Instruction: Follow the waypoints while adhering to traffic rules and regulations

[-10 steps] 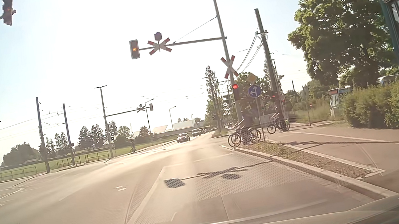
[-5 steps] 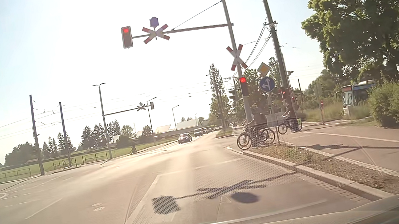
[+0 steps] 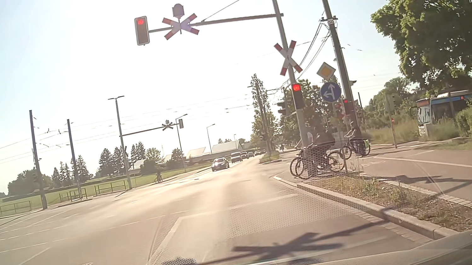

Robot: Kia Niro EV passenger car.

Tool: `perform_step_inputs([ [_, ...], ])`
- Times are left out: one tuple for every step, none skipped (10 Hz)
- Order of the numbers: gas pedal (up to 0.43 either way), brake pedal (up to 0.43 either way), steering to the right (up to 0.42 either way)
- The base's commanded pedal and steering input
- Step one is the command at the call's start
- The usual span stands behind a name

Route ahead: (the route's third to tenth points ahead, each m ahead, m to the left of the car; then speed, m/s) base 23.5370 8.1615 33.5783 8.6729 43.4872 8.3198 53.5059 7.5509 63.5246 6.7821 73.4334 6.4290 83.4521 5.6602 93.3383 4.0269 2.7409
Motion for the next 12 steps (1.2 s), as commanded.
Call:
perform_step_inputs([
  [0.0, 0.238, -0.029],
  [0.0, 0.189, -0.029],
  [0.0, 0.171, -0.029],
  [0.0, 0.134, -0.029],
  [0.0, 0.098, -0.029],
  [0.0, 0.067, -0.029],
  [0.0, 0.0, -0.029],
  [0.0, 0.0, -0.029],
  [0.0, 0.0, -0.029],
  [0.0, 0.0, -0.029],
  [0.0, 0.0, -0.029],
  [0.0, 0.0, -0.029],
])
